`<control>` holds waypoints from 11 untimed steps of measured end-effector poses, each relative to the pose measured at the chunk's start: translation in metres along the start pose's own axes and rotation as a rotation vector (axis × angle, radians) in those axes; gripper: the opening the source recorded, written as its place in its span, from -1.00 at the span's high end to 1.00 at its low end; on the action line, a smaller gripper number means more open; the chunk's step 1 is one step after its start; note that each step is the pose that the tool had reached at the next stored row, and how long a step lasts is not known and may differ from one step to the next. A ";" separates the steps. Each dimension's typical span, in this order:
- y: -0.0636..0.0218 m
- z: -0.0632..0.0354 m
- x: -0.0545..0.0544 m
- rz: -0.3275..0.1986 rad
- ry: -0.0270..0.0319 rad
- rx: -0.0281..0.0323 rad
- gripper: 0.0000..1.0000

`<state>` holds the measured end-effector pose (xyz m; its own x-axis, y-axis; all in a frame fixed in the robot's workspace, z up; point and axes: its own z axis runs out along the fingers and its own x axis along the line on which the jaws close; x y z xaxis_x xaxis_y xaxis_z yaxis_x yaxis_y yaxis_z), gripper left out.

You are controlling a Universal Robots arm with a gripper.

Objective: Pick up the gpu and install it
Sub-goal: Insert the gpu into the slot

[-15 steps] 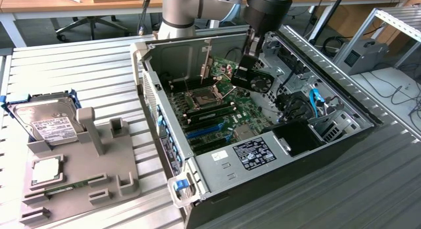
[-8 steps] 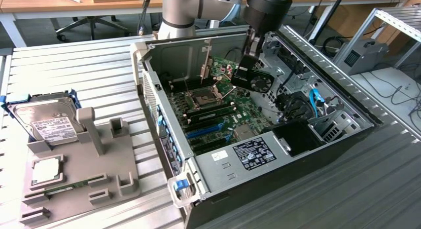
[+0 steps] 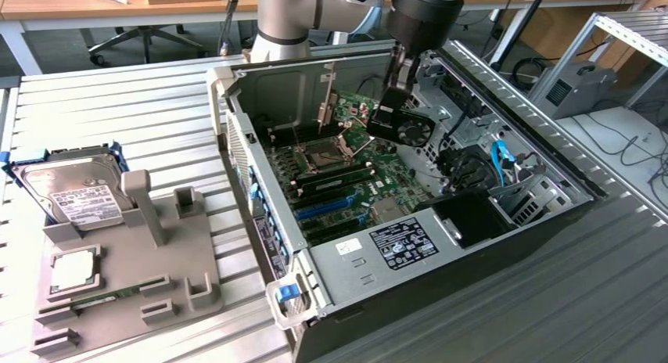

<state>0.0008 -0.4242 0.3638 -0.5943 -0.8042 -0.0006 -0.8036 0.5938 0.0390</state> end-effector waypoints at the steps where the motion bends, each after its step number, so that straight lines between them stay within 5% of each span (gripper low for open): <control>1: 0.0000 0.0000 0.000 -0.001 0.0001 0.0000 0.48; 11: -0.0001 0.0000 0.000 -0.020 0.0007 0.0000 0.48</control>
<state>0.0009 -0.4242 0.3638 -0.5784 -0.8158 -0.0007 -0.8152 0.5779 0.0390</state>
